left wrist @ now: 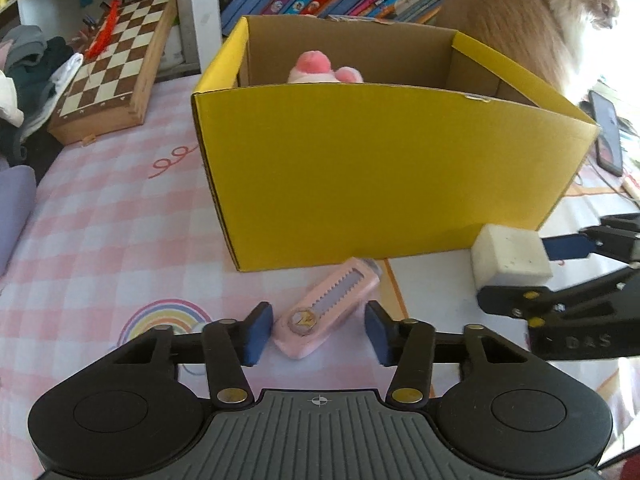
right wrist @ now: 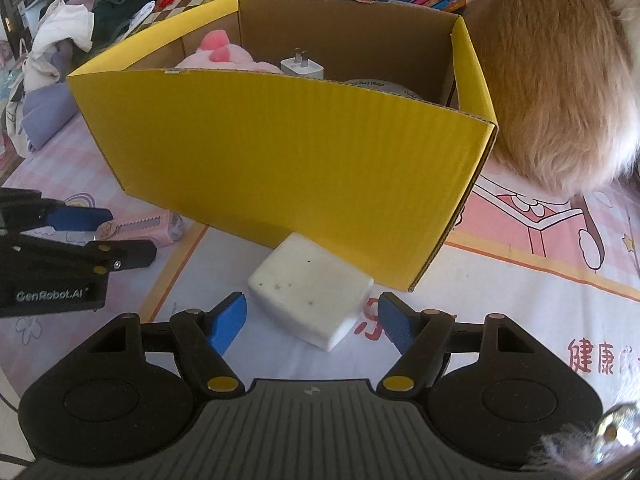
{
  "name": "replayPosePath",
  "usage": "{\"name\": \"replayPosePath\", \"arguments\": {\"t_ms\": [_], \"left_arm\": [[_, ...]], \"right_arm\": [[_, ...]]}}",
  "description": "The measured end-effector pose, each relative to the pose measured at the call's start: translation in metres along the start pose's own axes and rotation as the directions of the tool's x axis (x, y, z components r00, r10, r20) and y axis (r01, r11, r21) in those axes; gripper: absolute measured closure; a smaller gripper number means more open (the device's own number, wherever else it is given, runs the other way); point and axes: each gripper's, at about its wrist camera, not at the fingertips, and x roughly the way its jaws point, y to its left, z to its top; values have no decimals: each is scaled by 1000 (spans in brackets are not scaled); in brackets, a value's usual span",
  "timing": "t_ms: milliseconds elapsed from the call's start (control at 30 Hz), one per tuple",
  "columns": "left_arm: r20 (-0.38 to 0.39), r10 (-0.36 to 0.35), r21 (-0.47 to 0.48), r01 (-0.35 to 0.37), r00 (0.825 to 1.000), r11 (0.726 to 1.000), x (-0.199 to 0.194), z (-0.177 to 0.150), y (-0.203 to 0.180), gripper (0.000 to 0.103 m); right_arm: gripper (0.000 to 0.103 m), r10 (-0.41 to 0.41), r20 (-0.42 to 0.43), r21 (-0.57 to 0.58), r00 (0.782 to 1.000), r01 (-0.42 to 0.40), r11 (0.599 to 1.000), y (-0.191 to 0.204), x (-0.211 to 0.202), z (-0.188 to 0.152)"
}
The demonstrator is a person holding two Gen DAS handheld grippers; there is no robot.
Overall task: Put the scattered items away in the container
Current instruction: 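Close the left tool on the pink utility knife while the right tool grips the white cube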
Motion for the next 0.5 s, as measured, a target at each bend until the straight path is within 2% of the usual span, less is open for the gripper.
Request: {"name": "replayPosePath", "arguments": {"t_ms": [33,100,133,233,367,500], "left_arm": [[-5,-14,1,14,1000,1000,-2,-1,-1,63],[-13,-42,3,42,999,999,-6,-4,-3,76],[-15,-51,4,51,999,999,-7,-5,-4,78],[-11,-44,18,44,999,999,-9,-8,-7,78],[-8,-26,29,27,1000,999,-5,-4,-6,74],[-1,-21,52,21,1000,998,-4,-4,-8,75]], "right_arm": [[31,1,0,1,1000,-1,1000,0,0,0],[31,1,2,2,1000,-1,1000,1,1,1],[31,0,2,2,1000,0,1000,1,2,1],[32,-3,3,4,1000,3,1000,2,3,1],[39,-18,4,9,1000,18,1000,3,4,1],[44,-22,8,4,1000,22,1000,3,2,0]]}}
